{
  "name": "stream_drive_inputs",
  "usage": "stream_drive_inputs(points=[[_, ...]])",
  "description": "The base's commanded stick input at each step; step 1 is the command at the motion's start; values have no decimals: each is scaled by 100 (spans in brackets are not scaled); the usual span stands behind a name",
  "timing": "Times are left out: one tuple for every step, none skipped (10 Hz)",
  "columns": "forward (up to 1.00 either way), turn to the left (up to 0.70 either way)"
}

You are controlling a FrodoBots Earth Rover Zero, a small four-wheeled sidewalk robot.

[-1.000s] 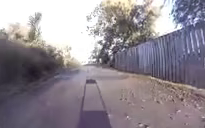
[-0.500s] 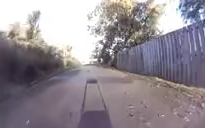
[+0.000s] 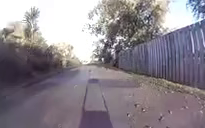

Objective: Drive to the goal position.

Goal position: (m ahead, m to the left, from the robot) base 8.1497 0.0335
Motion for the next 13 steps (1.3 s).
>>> stream_drive_inputs(points=[[100,0],[100,0],[100,0],[100,0],[100,0],[100,0],[100,0],[100,0],[100,0],[100,0],[100,0],[100,0],[100,0]])
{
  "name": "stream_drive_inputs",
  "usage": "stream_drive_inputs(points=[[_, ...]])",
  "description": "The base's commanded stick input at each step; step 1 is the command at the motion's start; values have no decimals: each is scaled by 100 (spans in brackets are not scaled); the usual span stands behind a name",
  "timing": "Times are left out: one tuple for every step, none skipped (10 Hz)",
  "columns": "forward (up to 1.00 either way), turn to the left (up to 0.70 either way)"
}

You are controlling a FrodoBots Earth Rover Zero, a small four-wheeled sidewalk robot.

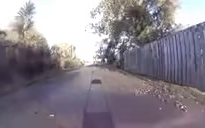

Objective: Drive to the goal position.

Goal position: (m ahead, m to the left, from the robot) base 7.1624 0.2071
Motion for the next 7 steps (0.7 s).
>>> stream_drive_inputs(points=[[100,0],[100,0],[100,0],[100,0],[100,0],[100,0],[100,0]])
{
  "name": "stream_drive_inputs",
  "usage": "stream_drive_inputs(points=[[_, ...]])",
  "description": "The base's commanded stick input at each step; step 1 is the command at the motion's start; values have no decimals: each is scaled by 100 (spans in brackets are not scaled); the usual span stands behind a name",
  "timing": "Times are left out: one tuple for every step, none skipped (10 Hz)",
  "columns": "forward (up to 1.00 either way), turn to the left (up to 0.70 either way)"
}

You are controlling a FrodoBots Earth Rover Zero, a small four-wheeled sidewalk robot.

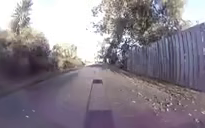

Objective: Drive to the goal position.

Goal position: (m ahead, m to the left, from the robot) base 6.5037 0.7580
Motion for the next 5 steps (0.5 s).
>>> stream_drive_inputs(points=[[100,0],[100,0],[100,0],[100,0],[100,0]])
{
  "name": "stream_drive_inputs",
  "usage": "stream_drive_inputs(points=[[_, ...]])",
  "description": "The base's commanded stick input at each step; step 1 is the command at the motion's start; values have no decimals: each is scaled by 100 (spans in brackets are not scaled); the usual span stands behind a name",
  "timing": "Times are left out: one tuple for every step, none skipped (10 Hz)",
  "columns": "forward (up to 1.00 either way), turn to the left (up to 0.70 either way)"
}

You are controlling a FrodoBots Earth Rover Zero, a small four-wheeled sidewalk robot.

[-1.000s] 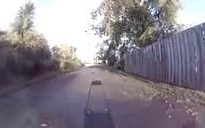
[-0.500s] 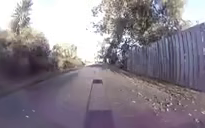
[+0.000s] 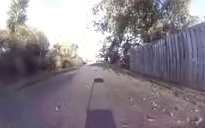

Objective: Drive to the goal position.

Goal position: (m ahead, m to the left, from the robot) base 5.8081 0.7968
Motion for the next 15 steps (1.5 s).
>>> stream_drive_inputs(points=[[100,0],[100,0],[100,0],[100,0],[100,0],[100,0],[100,0],[100,0],[100,0],[100,0],[100,0],[100,0],[100,0],[100,0],[100,0]])
